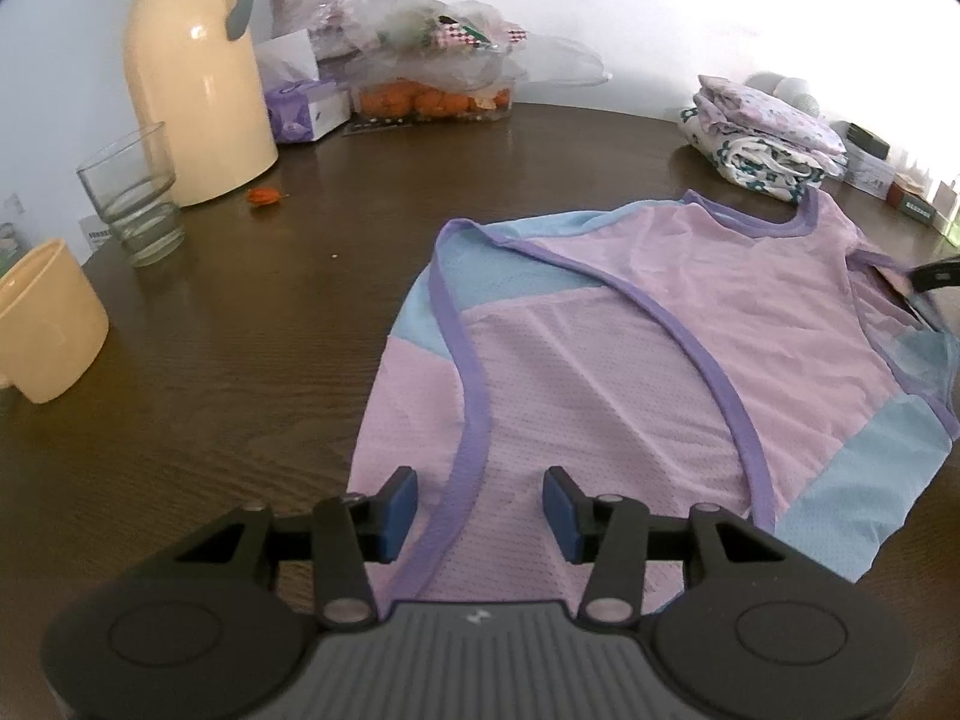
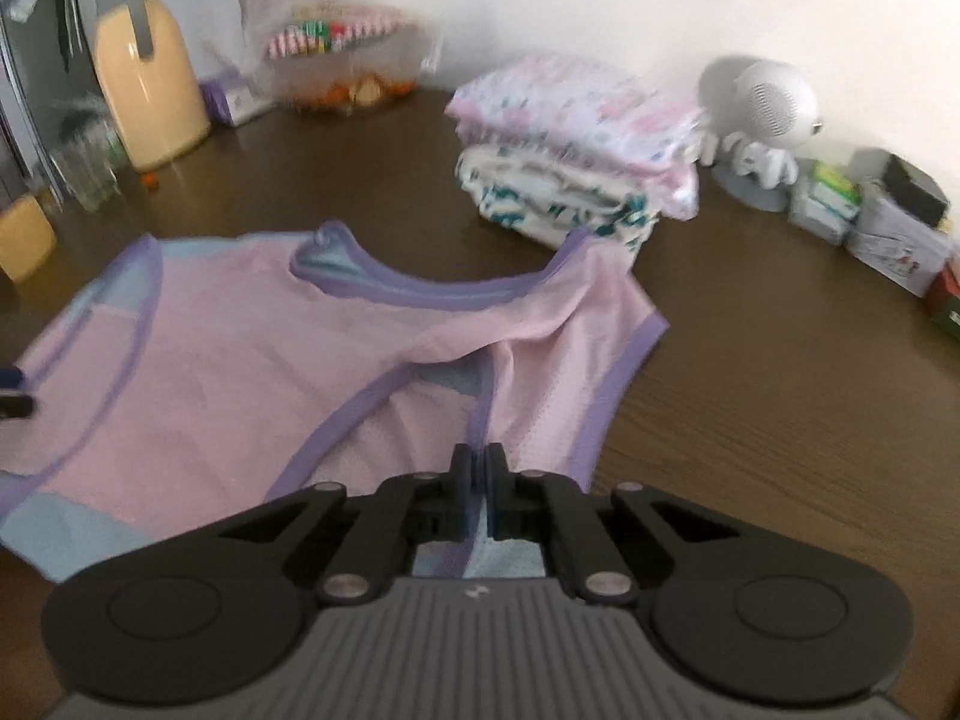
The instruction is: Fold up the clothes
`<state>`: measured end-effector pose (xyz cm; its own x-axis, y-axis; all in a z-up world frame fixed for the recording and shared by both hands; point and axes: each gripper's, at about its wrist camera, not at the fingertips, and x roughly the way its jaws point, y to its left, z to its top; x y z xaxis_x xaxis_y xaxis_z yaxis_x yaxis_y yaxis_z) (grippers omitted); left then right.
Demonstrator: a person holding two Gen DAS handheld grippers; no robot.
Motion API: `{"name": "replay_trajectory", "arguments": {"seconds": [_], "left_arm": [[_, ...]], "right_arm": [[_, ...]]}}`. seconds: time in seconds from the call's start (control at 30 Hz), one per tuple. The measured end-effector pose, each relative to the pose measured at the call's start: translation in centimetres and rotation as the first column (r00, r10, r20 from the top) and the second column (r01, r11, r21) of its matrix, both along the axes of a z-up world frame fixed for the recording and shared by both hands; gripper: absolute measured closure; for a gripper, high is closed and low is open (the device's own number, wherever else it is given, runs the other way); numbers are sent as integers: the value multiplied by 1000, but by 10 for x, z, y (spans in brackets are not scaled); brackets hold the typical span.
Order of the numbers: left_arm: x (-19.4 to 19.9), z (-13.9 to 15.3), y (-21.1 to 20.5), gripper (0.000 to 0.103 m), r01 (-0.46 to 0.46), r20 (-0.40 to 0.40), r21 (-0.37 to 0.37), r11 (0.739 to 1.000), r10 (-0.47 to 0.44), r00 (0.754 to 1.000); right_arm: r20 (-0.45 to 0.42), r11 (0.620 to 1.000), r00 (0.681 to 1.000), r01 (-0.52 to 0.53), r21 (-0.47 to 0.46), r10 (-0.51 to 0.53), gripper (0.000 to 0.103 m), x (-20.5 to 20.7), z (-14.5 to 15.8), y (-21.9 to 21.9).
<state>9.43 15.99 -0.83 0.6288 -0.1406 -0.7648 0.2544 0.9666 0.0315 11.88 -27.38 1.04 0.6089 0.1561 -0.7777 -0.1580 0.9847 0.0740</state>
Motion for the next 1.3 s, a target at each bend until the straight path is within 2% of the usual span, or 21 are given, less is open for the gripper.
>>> {"name": "replay_trajectory", "arguments": {"seconds": [0.13, 0.3, 0.4, 0.47, 0.6, 0.67, 0.83, 1.0, 1.1, 1.3], "left_arm": [[2, 0, 0, 57, -12, -2, 5, 1000, 12, 1000], [7, 1, 8, 57, -62, -2, 21, 998, 62, 998], [9, 2, 14, 57, -92, 2, 37, 995, 92, 996], [11, 2, 16, 57, -104, 1, 45, 994, 104, 995], [14, 3, 19, 57, -118, 11, 78, 990, 118, 993], [16, 3, 19, 57, -130, 21, 102, 986, 128, 992], [24, 3, 26, 57, -173, 35, 144, 974, 170, 985], [29, 4, 37, 57, -224, 56, 189, 956, 217, 975], [30, 6, 46, 59, -250, 46, 180, 951, 246, 968], [24, 21, 37, 60, -196, 82, 155, 968, 185, 979]], "right_arm": [[-10, 1000, 1000, -1, 9, 1, 100, -32, 12, -20], [-87, 999, 996, -36, -1, 36, 100, -58, -3, -24], [-105, 998, 993, -49, -41, 45, 99, -68, -11, -21], [-108, 998, 993, -54, -32, 51, 98, -72, -13, -21], [-53, 996, 998, -34, 88, 38, 85, -69, 1, -30], [-22, 991, 999, -44, 129, 47, 84, -62, 8, -29], [2, 981, 989, -144, 132, 145, 84, -32, 7, 1], [-18, 972, 980, -192, 136, 196, 83, -10, -8, 20], [-35, 965, 973, -223, 139, 230, 83, -5, -17, 29], [-32, 955, 961, -269, 123, 275, 83, -6, -21, 41]]}}
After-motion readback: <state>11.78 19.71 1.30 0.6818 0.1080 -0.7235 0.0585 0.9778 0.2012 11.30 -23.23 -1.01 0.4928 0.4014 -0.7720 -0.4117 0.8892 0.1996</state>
